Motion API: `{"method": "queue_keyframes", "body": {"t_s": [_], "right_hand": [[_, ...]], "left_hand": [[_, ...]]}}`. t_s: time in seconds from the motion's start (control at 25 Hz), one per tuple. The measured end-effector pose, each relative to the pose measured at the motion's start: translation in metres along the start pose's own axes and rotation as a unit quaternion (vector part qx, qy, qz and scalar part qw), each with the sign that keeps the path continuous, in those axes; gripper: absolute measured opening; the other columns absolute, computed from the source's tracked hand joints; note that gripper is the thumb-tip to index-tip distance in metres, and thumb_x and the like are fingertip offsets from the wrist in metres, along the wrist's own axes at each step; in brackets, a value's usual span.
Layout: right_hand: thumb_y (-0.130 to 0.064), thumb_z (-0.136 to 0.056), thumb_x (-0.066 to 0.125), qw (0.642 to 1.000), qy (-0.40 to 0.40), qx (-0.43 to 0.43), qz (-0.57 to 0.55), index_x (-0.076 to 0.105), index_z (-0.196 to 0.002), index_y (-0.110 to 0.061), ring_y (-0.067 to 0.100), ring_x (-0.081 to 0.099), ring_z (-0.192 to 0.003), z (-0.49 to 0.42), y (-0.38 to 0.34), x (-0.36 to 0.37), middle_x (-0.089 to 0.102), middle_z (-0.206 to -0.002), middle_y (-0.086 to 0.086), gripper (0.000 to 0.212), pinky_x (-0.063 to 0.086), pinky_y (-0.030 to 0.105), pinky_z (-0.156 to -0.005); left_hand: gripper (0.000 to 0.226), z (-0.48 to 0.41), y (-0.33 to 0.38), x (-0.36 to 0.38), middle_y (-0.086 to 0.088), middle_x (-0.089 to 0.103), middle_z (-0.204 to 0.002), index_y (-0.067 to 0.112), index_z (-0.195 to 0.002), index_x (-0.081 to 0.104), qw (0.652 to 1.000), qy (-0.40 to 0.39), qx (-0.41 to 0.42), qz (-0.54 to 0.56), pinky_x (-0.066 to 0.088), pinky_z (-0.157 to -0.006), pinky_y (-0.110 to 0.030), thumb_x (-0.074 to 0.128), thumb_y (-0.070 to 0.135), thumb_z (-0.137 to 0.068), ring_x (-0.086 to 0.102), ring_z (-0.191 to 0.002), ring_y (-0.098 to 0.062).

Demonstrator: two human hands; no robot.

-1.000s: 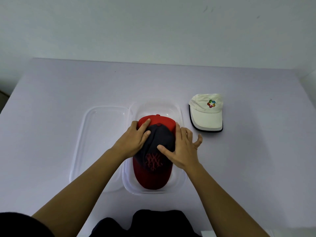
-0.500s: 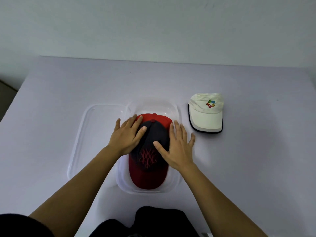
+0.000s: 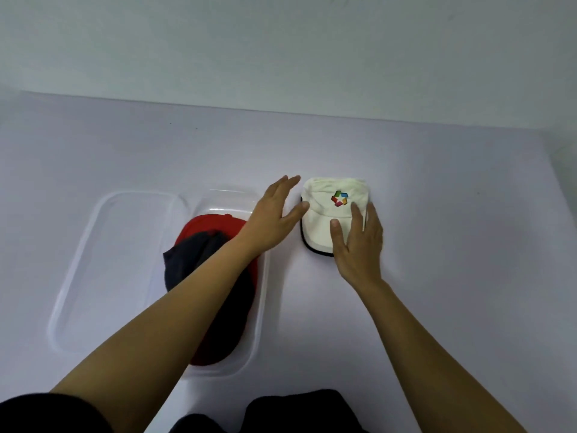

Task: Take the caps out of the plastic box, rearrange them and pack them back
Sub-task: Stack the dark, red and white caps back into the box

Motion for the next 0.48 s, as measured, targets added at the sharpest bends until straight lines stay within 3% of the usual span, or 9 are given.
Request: {"method": "queue_keyframes", "body": {"t_s": [0.16, 0.28, 0.4, 0.48], "right_hand": [[-0.038, -0.093, 0.049, 0.996, -0.051, 0.007, -0.067, 0.023, -0.146, -0.012, 0.028, 0.019, -0.142, -0.035, 0.040, -0.014, 0.022, -0.154, 0.012, 0.064, 0.018, 0.040, -0.115], [-0.041, -0.086, 0.061, 0.959, -0.172, 0.100, -0.201, 0.007, -0.149, -0.021, 0.024, 0.025, -0.141, -0.050, 0.069, 0.003, 0.015, -0.156, 0.005, 0.086, 0.028, 0.044, -0.114], [-0.038, -0.079, 0.070, 0.920, -0.237, 0.164, -0.264, -0.003, -0.149, -0.021, 0.023, 0.034, -0.137, -0.048, 0.086, 0.018, 0.016, -0.156, 0.003, 0.103, 0.037, 0.039, -0.108], [-0.037, -0.077, 0.073, 0.911, -0.221, 0.176, -0.302, 0.001, -0.149, -0.018, 0.018, 0.039, -0.132, -0.045, 0.091, 0.022, 0.025, -0.152, -0.001, 0.104, 0.039, 0.031, -0.101]], "left_hand": [[0.063, -0.051, 0.007, 0.032, -0.004, 0.033, -0.151, 0.021, -0.144, 0.034, 0.997, -0.026, -0.061, 0.046, 0.035, -0.110, -0.037, 0.062, 0.034, -0.089, 0.034, -0.137, -0.023], [0.069, -0.079, -0.002, 0.045, -0.007, 0.038, -0.145, 0.021, -0.139, 0.039, 0.993, -0.065, -0.094, 0.038, 0.036, -0.107, -0.037, 0.072, 0.035, -0.081, 0.035, -0.133, -0.023], [0.033, -0.087, -0.016, 0.065, -0.013, 0.060, -0.118, 0.020, -0.104, 0.053, 0.975, -0.105, -0.141, 0.138, 0.049, -0.079, -0.037, 0.072, 0.035, -0.081, 0.055, -0.100, -0.022], [0.025, -0.085, -0.018, 0.068, -0.013, 0.064, -0.106, 0.018, -0.089, 0.049, 0.964, -0.114, -0.144, 0.190, 0.053, -0.077, -0.043, 0.067, 0.035, -0.086, 0.058, -0.093, -0.022]]}}
Point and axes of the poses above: each hand's wrist, its own z-axis away from the middle knuckle, its own x-axis out of the palm, y = z × x, the point moved 8 cm from there along -z, towards the middle knuckle
